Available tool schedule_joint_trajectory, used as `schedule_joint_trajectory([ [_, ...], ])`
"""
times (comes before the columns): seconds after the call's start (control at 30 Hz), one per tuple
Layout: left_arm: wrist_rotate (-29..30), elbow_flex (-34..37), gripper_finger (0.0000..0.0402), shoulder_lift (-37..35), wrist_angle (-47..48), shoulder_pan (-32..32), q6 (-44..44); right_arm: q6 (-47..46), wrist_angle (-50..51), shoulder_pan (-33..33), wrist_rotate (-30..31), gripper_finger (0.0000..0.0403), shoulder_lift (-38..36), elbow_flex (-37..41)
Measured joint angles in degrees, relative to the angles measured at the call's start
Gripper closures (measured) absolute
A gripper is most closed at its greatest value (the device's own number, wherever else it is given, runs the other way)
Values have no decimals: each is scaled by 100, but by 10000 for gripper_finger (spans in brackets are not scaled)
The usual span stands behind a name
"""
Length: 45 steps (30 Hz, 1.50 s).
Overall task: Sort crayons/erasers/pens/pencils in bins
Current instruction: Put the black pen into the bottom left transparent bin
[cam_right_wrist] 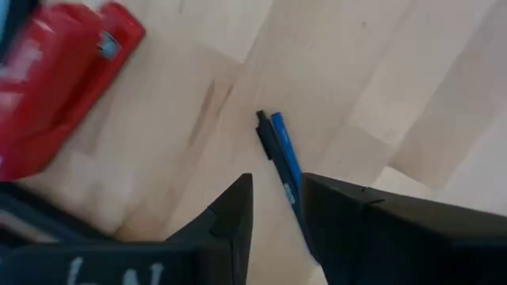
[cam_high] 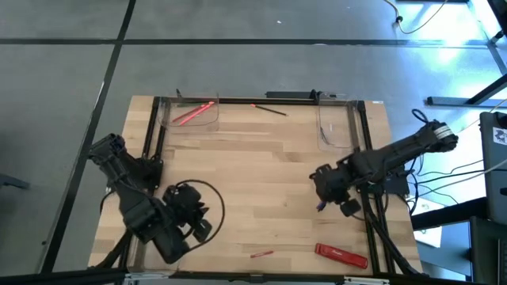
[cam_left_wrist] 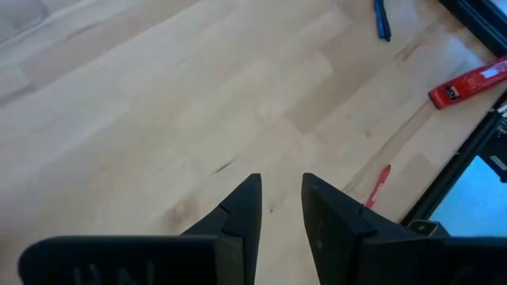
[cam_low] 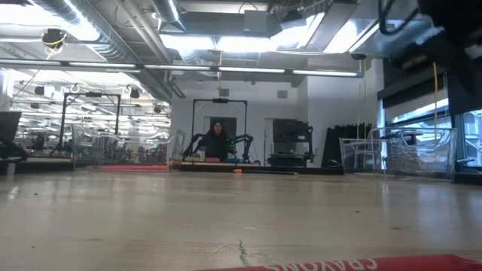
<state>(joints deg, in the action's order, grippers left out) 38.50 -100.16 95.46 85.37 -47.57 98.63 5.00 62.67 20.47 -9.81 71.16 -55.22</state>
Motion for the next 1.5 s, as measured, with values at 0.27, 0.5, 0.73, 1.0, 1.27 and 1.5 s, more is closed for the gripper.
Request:
schedule_joint_trajectory([
  [0.27, -2, 0, 317, 0, -160, 161, -302, -13, -954, 440, 267, 295, 0, 1221],
  [0.5, -2, -2, 317, 0, -334, 159, -312, -198, -958, 568, 943, 295, 371, 1189],
  [0.73, -2, -4, 317, 0, -401, 159, -312, -98, -1203, 573, 479, 295, 1009, 1074],
  [1.0, -2, -4, 317, 2, -401, 153, -316, 303, -1672, 799, 264, 295, 1679, 799],
  [1.27, -7, -4, 317, 4, -399, 152, -325, 457, -1667, 991, 543, 295, 2152, 738],
  [1.5, -24, -4, 318, 4, -397, 152, -330, 456, -1699, 982, 546, 295, 2016, 763],
])
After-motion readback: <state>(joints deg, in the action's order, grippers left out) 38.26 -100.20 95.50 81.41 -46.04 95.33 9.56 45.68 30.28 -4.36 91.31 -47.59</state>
